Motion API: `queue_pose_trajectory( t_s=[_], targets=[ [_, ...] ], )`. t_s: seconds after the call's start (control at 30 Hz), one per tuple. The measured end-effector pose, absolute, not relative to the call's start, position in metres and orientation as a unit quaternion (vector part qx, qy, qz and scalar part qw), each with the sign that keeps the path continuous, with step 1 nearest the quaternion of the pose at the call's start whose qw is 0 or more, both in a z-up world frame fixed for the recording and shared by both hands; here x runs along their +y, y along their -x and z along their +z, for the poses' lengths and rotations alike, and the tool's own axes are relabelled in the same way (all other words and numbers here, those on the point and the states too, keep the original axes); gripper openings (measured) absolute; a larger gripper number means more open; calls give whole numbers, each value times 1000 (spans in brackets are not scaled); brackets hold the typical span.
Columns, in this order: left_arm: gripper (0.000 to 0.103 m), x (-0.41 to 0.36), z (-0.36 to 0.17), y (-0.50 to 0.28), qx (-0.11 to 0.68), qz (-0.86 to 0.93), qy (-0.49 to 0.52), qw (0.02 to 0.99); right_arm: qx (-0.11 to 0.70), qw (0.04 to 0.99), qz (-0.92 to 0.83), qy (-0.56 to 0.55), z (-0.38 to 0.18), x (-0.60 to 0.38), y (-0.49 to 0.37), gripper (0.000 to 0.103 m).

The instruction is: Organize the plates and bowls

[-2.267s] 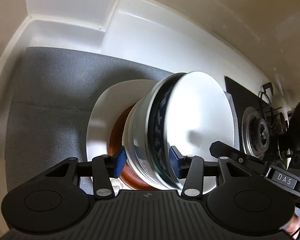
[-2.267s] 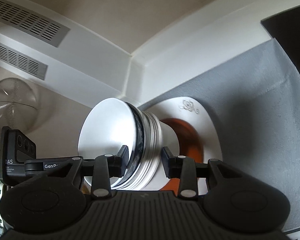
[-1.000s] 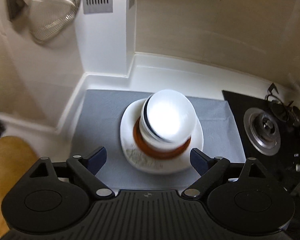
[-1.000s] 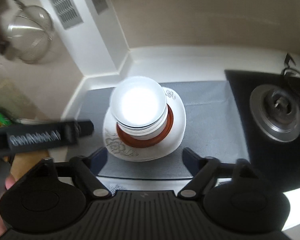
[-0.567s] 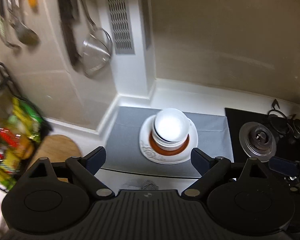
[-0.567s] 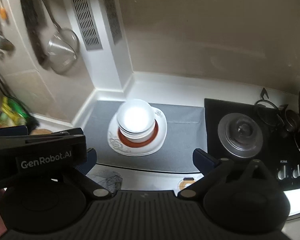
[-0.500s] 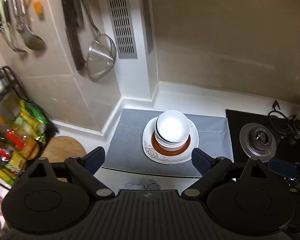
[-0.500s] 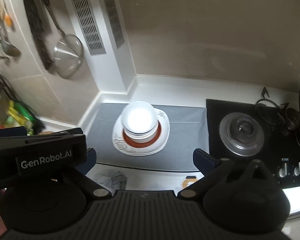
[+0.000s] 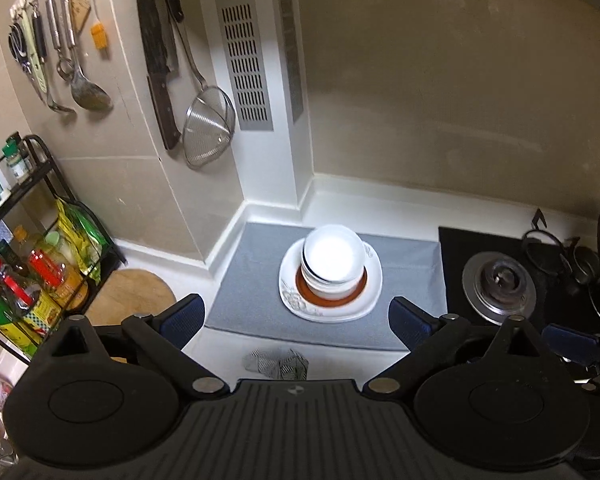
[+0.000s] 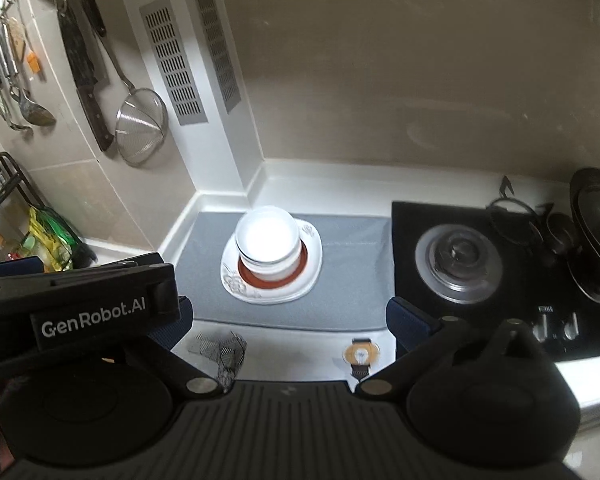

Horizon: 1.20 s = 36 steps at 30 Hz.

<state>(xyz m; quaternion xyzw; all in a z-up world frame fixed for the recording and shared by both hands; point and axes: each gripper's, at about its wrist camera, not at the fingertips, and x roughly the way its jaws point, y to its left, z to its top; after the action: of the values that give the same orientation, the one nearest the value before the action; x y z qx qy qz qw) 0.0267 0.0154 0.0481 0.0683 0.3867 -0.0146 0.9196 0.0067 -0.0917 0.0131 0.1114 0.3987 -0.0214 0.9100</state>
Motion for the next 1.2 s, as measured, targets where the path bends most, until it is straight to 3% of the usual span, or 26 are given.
queue_pose_trajectory(
  t_s=[1.2],
  targets=[
    [99, 11, 38, -9, 404, -24, -78, 911, 413, 904, -28, -110, 2, -95, 12, 102]
  ],
)
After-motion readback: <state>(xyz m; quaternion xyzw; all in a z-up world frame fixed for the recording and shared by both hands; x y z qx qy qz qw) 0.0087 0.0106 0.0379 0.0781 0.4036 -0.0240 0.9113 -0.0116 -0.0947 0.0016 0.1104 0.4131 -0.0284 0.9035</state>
